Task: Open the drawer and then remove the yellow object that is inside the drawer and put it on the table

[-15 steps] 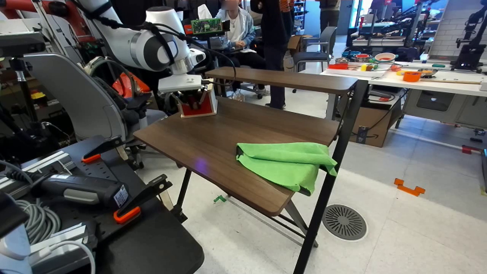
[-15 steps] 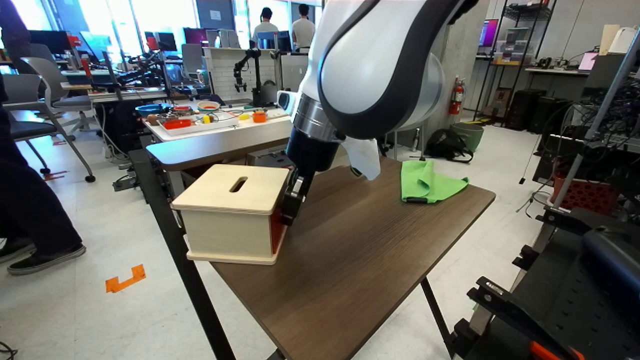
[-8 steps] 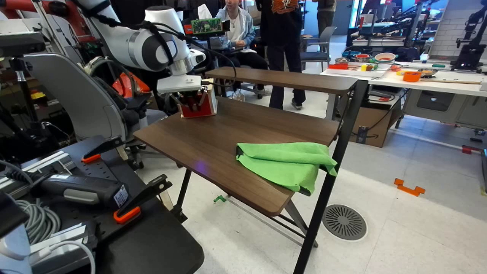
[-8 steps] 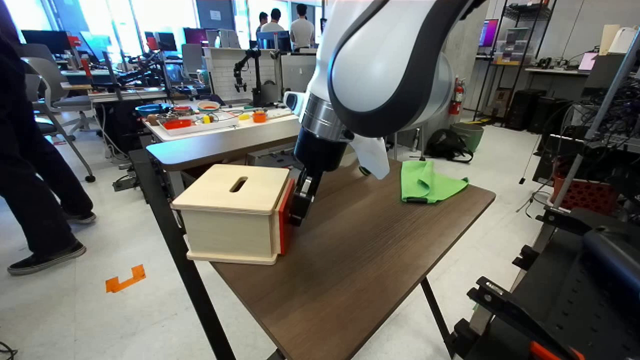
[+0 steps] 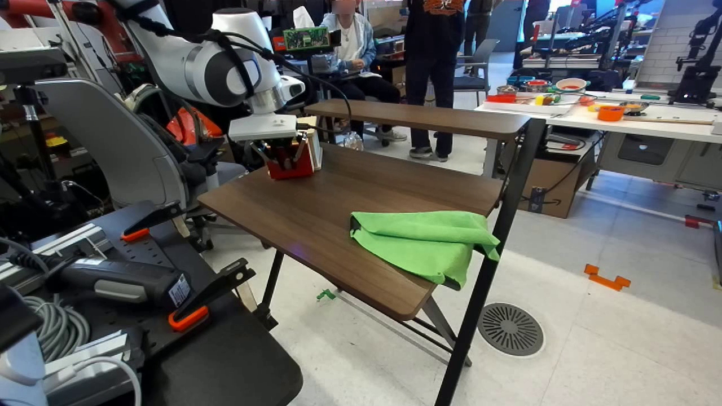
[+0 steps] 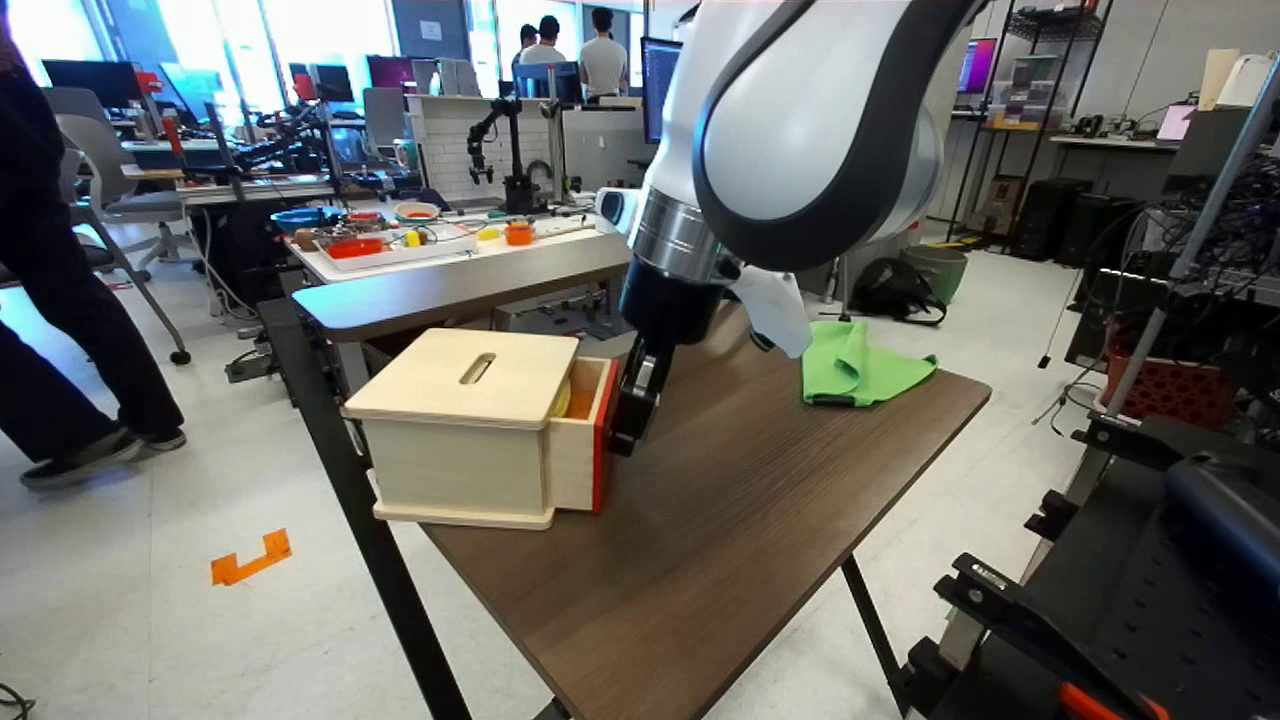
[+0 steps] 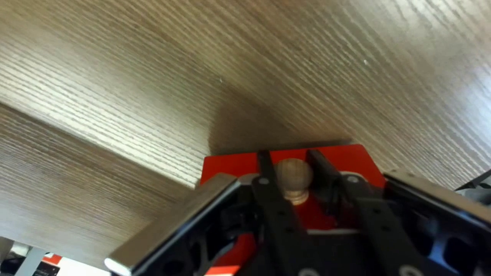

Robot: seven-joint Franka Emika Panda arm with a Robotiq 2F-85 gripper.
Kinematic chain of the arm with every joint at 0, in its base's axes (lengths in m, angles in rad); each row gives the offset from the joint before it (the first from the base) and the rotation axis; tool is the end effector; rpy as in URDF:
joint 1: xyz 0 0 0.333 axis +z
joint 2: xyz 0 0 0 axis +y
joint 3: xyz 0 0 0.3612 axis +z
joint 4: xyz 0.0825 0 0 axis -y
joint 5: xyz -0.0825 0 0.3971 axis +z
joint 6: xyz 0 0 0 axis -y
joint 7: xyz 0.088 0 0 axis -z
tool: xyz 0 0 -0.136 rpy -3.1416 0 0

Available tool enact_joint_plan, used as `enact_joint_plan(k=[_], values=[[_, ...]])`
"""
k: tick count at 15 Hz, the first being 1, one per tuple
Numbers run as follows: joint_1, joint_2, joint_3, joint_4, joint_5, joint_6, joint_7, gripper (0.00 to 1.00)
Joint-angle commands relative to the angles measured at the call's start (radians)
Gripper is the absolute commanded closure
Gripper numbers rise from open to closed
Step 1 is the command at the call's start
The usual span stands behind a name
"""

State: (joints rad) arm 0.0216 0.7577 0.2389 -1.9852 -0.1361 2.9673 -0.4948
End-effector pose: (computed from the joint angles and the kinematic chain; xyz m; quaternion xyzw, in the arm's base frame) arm 0.6356 0.1738 0.1054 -0.9117 -0.3870 -0.1315 0.0421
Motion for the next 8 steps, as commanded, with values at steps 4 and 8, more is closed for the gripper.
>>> enact_joint_plan(k=[4,8], values=[[-0.025,-0.047,-0.013,-0.055,-0.037,-0.011,0.029,0.93],[-0.030,-0.058,-0.016,-0.073,-0.037,-0.010,0.030,0.93]])
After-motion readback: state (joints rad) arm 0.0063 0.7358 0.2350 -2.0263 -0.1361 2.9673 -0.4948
